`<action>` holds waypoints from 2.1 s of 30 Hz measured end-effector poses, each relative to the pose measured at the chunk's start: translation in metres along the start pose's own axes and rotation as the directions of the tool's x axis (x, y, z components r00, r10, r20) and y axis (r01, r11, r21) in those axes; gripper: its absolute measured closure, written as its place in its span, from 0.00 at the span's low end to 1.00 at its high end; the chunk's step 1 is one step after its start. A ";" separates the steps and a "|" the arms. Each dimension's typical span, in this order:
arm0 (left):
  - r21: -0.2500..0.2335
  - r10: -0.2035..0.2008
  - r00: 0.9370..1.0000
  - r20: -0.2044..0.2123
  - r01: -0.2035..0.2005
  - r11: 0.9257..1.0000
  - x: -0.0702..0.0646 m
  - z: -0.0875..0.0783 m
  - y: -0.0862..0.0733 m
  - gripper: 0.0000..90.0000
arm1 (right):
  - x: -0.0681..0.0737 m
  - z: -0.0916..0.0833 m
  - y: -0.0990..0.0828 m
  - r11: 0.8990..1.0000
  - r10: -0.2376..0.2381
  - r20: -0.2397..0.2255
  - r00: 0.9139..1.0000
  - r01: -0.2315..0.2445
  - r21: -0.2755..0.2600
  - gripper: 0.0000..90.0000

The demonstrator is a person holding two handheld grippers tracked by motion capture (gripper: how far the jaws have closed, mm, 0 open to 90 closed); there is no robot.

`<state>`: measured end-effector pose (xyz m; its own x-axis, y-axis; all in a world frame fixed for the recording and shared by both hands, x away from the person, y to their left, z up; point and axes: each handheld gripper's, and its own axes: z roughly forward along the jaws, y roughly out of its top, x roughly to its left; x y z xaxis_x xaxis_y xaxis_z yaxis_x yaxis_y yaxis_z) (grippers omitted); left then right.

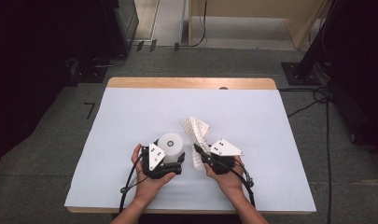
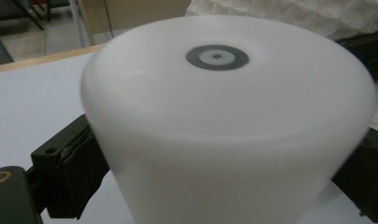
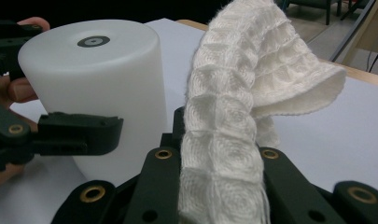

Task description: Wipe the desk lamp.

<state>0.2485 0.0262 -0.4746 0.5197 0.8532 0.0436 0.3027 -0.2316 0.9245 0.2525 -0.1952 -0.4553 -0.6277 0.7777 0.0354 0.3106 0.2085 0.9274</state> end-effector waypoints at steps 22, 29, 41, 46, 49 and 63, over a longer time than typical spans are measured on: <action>-0.041 -0.045 0.978 0.202 0.055 0.998 0.025 -0.004 0.012 0.09 | 0.004 0.003 -0.001 1.000 -0.007 -0.021 1.000 0.007 0.003 0.88; -0.066 -0.078 0.924 0.375 0.110 0.992 0.043 -0.010 0.020 0.09 | 0.014 0.002 0.001 1.000 -0.028 -0.061 0.998 0.027 -0.015 0.88; -0.004 -0.013 0.929 0.370 0.016 1.000 0.031 -0.001 0.015 0.09 | 0.020 -0.010 0.014 0.997 -0.047 -0.058 0.997 0.043 -0.070 0.88; -0.006 -0.020 0.930 0.368 0.024 1.000 0.032 -0.002 0.017 0.09 | 0.022 -0.013 0.017 0.995 -0.055 -0.065 0.996 0.049 -0.088 0.88; -0.010 -0.027 0.931 0.364 0.032 0.999 0.036 -0.004 0.019 0.09 | 0.022 -0.009 0.014 0.997 -0.048 -0.074 0.996 0.044 -0.056 0.88; -0.004 -0.014 0.939 0.343 0.017 1.000 0.040 -0.003 0.017 0.09 | 0.023 0.001 0.007 0.999 -0.040 -0.089 0.995 0.040 -0.005 0.88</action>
<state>0.2721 0.0573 -0.4557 0.7579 0.6443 -0.1024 0.3082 -0.2153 0.9266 0.2407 -0.1752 -0.4483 -0.7006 0.7129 0.0308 0.2813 0.2362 0.9301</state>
